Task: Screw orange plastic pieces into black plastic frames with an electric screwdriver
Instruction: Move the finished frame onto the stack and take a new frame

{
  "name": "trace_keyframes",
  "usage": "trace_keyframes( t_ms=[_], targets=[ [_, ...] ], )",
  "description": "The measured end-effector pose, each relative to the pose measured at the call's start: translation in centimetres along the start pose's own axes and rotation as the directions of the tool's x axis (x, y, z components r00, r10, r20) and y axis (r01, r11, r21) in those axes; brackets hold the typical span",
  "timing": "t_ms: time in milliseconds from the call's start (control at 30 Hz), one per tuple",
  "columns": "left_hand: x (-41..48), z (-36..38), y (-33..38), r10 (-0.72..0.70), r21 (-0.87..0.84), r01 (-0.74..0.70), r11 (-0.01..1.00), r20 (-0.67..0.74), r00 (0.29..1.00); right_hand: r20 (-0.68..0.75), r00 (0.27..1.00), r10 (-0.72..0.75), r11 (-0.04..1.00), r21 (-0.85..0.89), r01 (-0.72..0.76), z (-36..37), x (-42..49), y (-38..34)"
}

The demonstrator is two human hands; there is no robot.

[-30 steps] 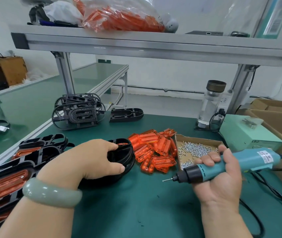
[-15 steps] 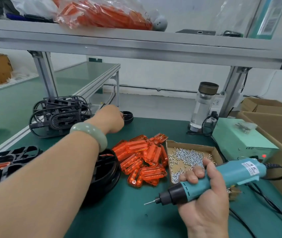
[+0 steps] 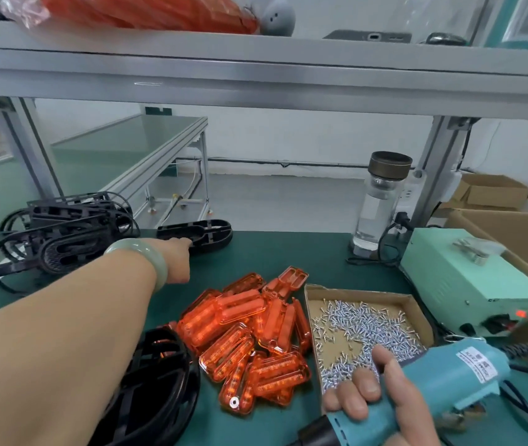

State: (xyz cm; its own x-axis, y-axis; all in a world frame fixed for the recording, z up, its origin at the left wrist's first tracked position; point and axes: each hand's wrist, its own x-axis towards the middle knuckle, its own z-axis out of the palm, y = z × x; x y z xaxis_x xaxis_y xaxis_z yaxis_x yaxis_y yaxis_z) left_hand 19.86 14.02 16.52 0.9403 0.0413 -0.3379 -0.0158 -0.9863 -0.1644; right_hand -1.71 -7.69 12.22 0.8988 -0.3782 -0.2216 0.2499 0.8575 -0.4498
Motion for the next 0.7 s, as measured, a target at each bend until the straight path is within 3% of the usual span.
trace_keyframes(
  t_ms=[200, 533, 633, 700],
  targets=[
    [0.3, -0.1, -0.4, 0.055, -0.064, -0.056, 0.996, -0.013, 0.998, 0.006, 0.996, 0.089, 0.996, -0.012, -0.088, 0.9, -0.4, -0.2],
    [-3.8, -0.4, 0.3, 0.121, -0.012, -0.123, 0.992, -0.099, 0.988, -0.045, 0.999, 0.023, 1.0, 0.022, -0.022, 0.5, -0.5, 0.2],
    [-6.3, -2.0, 0.9, 0.098, -0.2, -0.139, 0.97, -0.201, 0.975, 0.002, 1.0, 0.013, 0.999, 0.046, -0.014, 0.5, -0.6, 0.2],
    [-8.3, -2.8, 1.5, 0.041, -0.486, -0.191, 0.853, -0.302, 0.952, 0.034, 0.999, 0.032, 0.998, 0.061, -0.034, 0.4, -0.7, -0.1]
  ],
)
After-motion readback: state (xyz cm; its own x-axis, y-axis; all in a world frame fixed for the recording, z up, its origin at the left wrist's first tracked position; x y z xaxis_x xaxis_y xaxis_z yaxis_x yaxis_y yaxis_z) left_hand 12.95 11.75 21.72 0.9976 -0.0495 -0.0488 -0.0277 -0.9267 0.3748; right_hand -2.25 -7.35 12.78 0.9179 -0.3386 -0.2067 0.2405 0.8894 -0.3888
